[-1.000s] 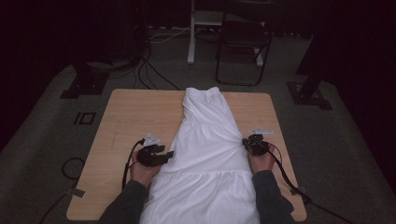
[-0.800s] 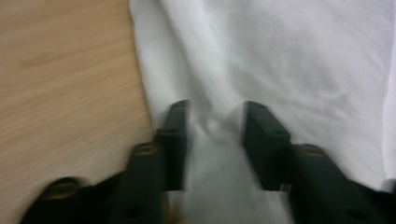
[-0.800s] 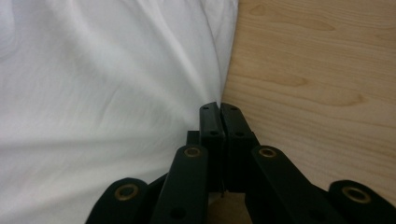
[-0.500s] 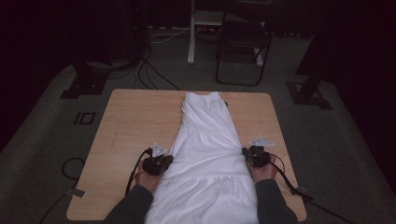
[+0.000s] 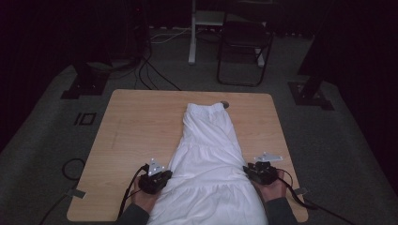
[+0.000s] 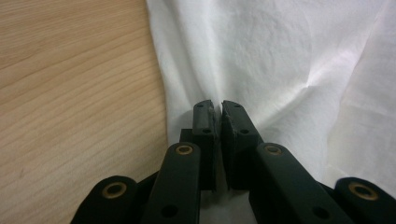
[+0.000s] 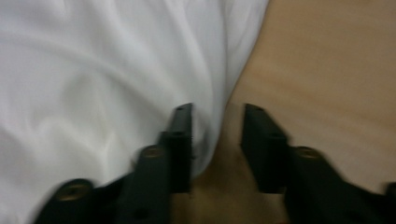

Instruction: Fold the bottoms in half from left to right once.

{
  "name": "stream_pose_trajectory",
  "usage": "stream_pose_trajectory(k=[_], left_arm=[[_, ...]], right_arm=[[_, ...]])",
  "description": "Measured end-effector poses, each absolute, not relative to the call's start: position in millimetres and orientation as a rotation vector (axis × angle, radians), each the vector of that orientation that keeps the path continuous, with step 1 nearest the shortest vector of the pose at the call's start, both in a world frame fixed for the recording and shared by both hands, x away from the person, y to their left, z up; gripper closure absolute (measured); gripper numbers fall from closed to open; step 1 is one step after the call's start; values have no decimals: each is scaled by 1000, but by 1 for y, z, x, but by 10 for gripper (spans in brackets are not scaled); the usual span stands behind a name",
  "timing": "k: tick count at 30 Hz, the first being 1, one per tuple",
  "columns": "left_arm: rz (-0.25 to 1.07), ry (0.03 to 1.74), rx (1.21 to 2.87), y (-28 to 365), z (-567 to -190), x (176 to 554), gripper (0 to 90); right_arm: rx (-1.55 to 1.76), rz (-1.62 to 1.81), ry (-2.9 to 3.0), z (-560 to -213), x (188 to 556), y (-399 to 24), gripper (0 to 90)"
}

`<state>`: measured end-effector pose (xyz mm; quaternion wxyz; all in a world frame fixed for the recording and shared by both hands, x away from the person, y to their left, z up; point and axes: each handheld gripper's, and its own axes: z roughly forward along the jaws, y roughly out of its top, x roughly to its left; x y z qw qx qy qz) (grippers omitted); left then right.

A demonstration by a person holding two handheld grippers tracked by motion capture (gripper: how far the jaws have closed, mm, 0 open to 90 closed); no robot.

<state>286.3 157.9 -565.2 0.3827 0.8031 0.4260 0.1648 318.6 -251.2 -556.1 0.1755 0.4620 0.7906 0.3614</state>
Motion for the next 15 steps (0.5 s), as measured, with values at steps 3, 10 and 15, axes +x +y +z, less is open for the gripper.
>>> stream_pose_trajectory(k=[3, 10, 15], left_arm=[[416, 1084, 2038, 158, -566, 288, 844], [420, 1081, 2030, 157, -567, 290, 839], [429, 1076, 2038, 156, -567, 289, 834]], right_arm=[[1298, 1115, 2187, -540, 335, -252, 517], [1248, 1237, 2217, -523, 399, -224, 491], [1324, 1193, 2258, -536, 436, -202, 464]])
